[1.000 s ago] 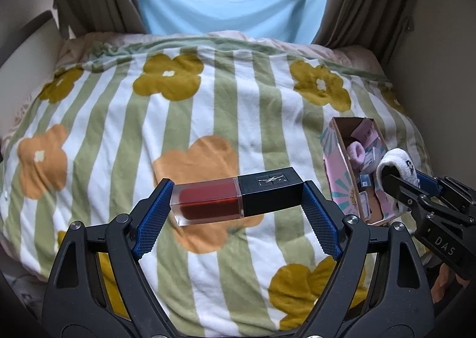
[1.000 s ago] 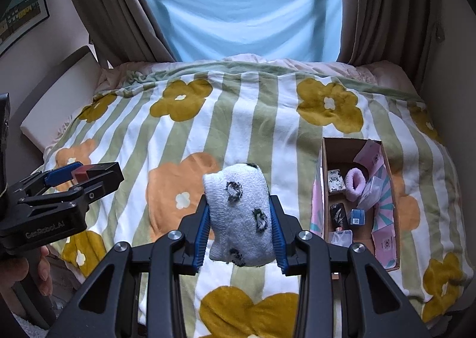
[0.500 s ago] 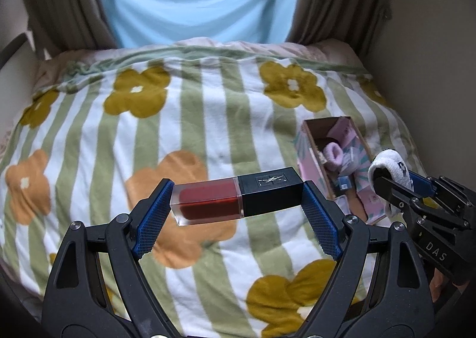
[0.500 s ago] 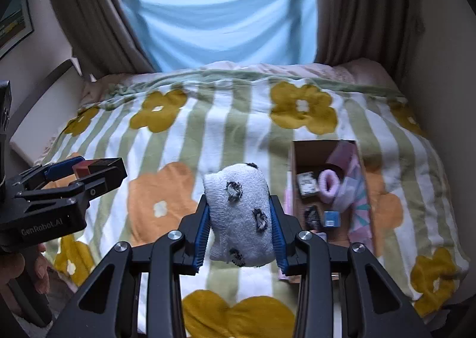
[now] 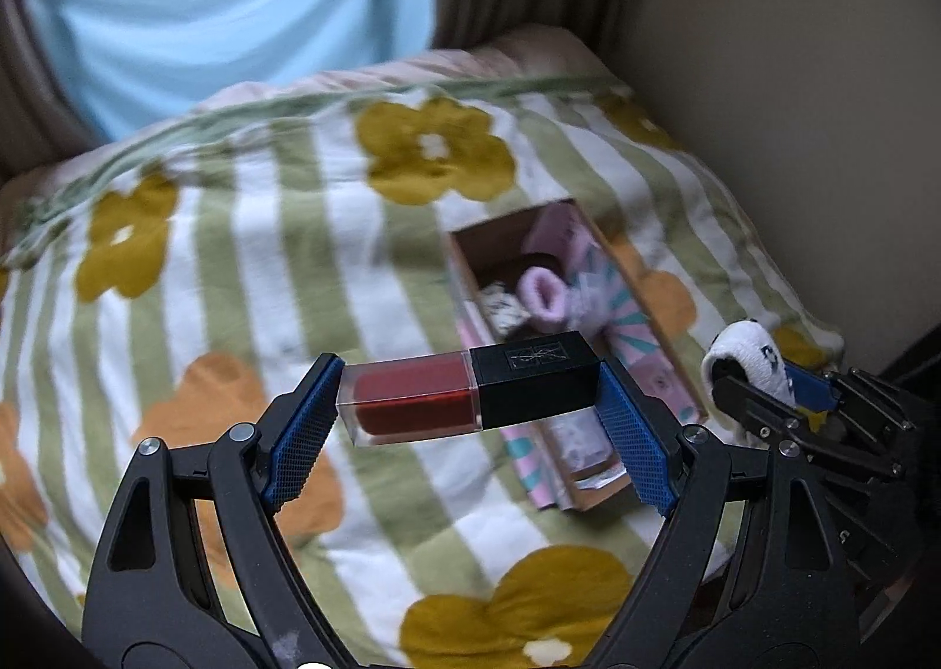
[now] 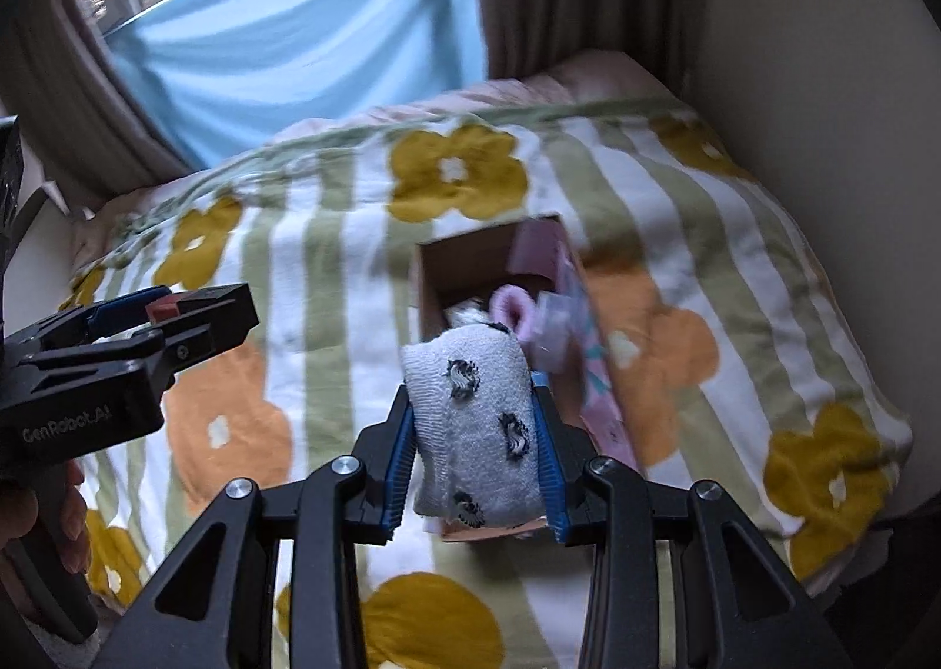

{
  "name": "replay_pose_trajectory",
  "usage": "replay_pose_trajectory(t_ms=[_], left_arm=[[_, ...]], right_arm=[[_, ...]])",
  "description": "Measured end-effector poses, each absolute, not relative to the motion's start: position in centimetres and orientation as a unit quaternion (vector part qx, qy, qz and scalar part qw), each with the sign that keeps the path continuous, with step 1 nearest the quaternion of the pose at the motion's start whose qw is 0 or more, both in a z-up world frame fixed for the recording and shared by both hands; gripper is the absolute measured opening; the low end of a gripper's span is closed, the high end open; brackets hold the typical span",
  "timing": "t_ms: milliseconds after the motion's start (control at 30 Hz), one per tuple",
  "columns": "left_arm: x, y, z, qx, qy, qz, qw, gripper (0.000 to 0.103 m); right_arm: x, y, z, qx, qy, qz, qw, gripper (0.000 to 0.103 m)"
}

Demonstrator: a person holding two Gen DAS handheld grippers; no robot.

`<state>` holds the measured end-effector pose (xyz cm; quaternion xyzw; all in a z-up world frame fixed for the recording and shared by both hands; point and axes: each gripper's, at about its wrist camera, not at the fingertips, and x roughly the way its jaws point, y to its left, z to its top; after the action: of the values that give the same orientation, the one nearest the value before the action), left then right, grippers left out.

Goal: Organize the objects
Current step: 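Carry lipstick and panda item into the cardboard box and open both tools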

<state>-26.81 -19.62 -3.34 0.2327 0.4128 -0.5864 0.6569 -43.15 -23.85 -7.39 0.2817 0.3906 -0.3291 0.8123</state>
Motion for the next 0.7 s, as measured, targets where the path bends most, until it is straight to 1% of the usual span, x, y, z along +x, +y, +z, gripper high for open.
replay_pose_trajectory(t_ms=[300, 500, 700], left_arm=[[-31.6, -27.2, -8.8, 0.270, 0.433, -0.608, 0.608, 0.084], [-32.8, -32.0, -14.1, 0.295, 0.444, -0.600, 0.596, 0.084], [-33.2, -35.0, -18.5, 0.310, 0.449, -0.593, 0.592, 0.084]], right_arm=[[-43.5, -27.5, -13.5, 0.310, 0.415, -0.337, 0.786, 0.034], [-42.1, -29.3, -18.2, 0.305, 0.432, -0.329, 0.782, 0.034], [-40.9, -30.6, -22.4, 0.299, 0.454, -0.330, 0.772, 0.034]])
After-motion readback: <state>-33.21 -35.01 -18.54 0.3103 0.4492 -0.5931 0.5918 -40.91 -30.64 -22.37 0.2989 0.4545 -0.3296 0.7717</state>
